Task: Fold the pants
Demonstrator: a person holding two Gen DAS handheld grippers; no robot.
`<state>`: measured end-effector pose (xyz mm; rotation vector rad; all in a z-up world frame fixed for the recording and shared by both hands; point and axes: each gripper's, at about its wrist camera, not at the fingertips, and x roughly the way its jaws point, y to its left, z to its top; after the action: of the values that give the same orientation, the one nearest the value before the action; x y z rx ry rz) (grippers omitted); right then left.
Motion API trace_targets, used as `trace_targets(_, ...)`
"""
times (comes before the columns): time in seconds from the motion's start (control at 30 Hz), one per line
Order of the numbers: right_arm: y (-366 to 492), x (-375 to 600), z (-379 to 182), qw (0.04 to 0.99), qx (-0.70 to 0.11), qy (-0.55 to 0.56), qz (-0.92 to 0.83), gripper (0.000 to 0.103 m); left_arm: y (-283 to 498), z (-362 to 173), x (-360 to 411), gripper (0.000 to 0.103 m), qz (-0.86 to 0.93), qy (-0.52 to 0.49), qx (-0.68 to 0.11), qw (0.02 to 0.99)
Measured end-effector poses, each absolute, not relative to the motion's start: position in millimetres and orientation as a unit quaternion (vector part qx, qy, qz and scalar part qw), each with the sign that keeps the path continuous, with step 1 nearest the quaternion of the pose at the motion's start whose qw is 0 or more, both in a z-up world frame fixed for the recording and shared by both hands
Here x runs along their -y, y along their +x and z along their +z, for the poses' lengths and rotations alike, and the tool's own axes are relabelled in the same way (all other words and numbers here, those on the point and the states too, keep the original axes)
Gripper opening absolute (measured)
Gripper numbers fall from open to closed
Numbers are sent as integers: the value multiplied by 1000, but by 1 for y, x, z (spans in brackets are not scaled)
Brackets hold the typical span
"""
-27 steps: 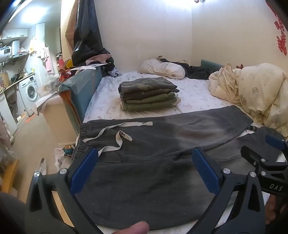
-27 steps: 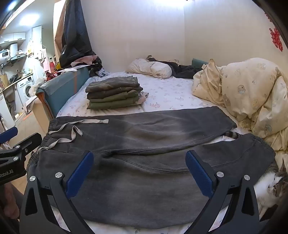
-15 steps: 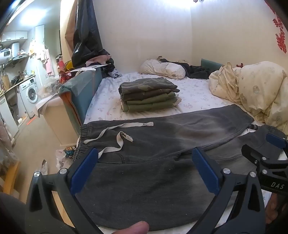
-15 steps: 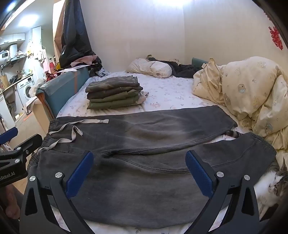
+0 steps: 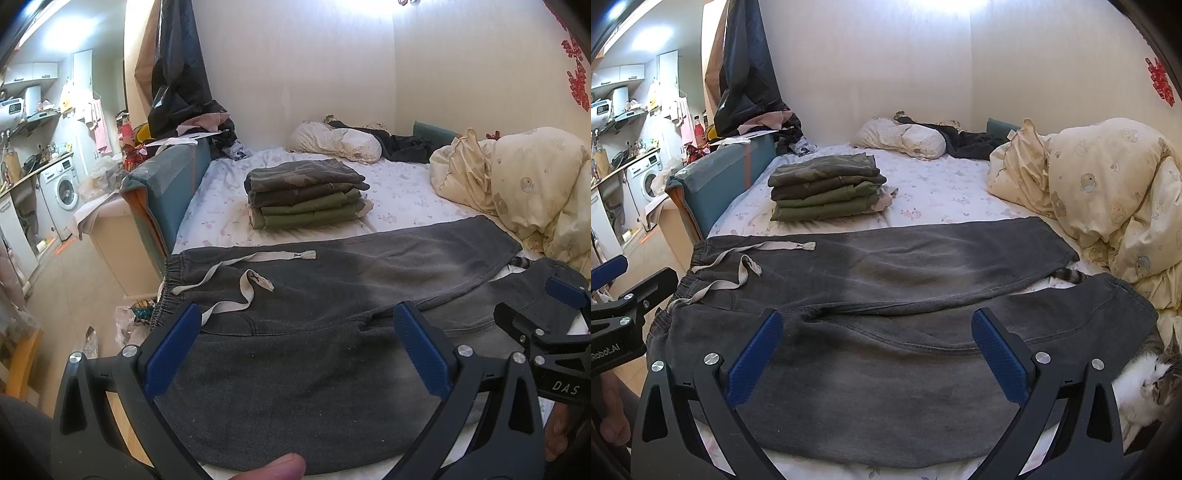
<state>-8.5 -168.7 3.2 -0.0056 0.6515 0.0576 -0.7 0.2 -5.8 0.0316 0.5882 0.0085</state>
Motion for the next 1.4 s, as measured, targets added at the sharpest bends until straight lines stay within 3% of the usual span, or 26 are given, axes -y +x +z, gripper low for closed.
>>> trace_targets(1.4, -9, 168, 3, 947, -320, -2, 23, 103, 1, -4, -5, 102, 6, 10, -296, 955)
